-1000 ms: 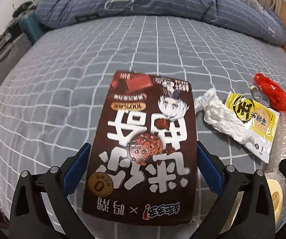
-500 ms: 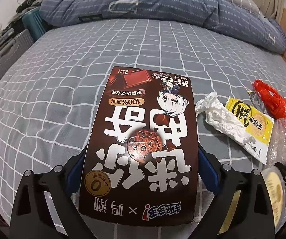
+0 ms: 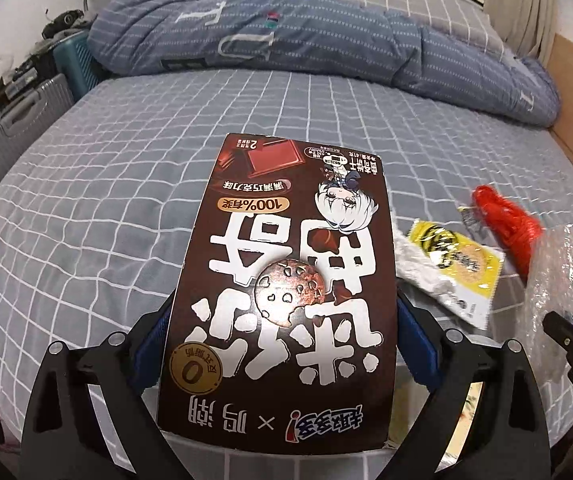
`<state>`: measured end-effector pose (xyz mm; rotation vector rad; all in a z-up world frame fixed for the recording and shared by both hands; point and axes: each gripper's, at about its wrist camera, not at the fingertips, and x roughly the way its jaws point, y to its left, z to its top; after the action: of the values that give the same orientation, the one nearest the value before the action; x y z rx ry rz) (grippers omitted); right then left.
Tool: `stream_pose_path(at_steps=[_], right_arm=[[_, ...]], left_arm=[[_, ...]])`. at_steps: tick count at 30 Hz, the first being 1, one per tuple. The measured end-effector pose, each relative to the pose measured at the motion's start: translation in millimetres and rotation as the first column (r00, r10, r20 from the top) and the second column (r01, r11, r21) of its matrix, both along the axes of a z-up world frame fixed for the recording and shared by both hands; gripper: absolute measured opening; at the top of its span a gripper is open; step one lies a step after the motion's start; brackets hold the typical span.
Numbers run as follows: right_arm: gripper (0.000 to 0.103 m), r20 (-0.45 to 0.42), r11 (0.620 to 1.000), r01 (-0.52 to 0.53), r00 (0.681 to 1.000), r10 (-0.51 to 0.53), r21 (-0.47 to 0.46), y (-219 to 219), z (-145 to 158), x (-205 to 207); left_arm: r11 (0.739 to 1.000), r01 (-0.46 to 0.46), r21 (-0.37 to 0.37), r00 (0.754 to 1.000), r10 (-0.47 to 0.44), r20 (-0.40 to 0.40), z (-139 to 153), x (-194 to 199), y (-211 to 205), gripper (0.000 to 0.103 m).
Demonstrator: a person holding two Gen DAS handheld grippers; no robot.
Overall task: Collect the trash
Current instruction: 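Lift and carry the bubble-wrap bag and brown snack box over the bin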
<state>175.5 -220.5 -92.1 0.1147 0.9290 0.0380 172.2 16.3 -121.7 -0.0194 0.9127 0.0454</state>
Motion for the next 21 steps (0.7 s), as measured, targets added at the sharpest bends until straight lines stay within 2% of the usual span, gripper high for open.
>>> stream_pose_path(at_steps=[10,15,21], right_arm=[[0.018,0.035,1.000,-0.012,0.999,0.012,0.005,0.5,14.7,-18.3],[0.018,0.045,1.000,-0.017,0.999,0.017,-0.010,4.8,16.5,-30.3],[0.018,0.056,0.999,-0.026,0.998,0.028,-0.033,10.0,18.7,-48.1]], left_arm=[[1.000,0.021,-0.013,0.999,-0.020,0.043,12.6,-35.3,-5.2,0.092],[0.999,0.018,-0.031,0.999,-0.017,0.033,10.6,-56.6,-4.0,0.092],[0.999,0.032,-0.020,0.999,-0.031,0.030,8.0,-85.8,-6.1,0.092]])
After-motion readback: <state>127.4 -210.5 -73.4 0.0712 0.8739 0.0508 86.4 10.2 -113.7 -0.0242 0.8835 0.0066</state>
